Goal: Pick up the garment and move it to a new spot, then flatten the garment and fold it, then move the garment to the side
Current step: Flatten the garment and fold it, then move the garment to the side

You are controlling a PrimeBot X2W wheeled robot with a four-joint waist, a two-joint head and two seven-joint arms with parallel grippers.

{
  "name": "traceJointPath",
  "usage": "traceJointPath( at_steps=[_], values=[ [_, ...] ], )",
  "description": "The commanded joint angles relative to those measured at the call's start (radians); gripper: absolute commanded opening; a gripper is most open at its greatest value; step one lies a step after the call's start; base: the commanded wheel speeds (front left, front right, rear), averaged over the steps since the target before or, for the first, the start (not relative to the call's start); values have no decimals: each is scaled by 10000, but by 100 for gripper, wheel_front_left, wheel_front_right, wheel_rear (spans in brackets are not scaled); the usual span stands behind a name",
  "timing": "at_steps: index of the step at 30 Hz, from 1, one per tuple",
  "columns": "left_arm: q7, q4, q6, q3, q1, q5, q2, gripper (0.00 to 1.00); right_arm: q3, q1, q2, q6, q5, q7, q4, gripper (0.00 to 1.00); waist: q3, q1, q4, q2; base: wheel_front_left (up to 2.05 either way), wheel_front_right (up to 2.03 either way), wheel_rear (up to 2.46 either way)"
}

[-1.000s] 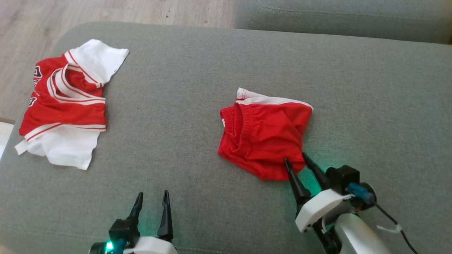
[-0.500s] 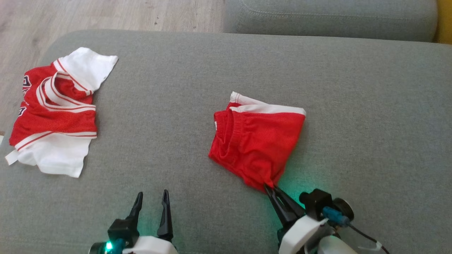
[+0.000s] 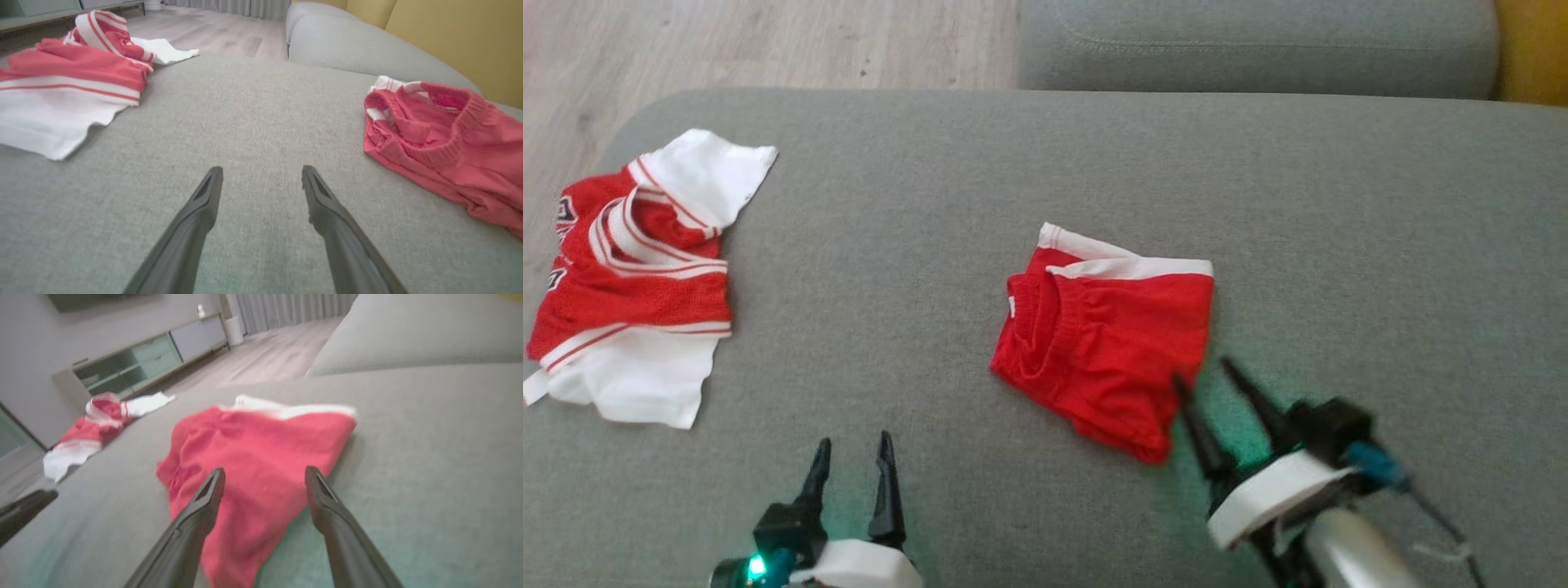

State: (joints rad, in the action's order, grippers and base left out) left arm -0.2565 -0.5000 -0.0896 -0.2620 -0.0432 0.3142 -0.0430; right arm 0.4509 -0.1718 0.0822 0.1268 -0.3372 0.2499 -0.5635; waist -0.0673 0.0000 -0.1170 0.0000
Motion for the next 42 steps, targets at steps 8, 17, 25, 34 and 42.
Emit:
traceJointPath(
  at_steps=[8, 17, 25, 34, 42],
  values=[
    [-53, 642, 55, 974, -340, -1040, -72, 100, -3337, 606, -195, 39, 697, 116, 2089, 100, 389, 0, 551, 0, 0, 0, 0],
    [-53, 789, 147, 815, -65, -1610, -72, 100, -4070, 1111, -314, 39, 717, 117, 1637, 100, 503, 0, 724, 0, 0, 0, 0],
    [-53, 822, 152, 484, -191, -1582, -72, 100, -3566, 756, -318, 39, 710, 118, 1357, 100, 343, 0, 505, 0, 0, 0, 0],
    [-53, 767, 202, -64, -548, -1280, -72, 100, -1869, -1059, -318, 39, -325, 115, -373, 100, -441, 0, -343, 0, 0, 0, 0],
    [-53, 650, 164, -427, -803, -1133, -72, 100, -989, -2173, -319, 39, -1511, 44, -2671, 82, -929, 0, -1119, 0, 0, 0, 0]
  ],
)
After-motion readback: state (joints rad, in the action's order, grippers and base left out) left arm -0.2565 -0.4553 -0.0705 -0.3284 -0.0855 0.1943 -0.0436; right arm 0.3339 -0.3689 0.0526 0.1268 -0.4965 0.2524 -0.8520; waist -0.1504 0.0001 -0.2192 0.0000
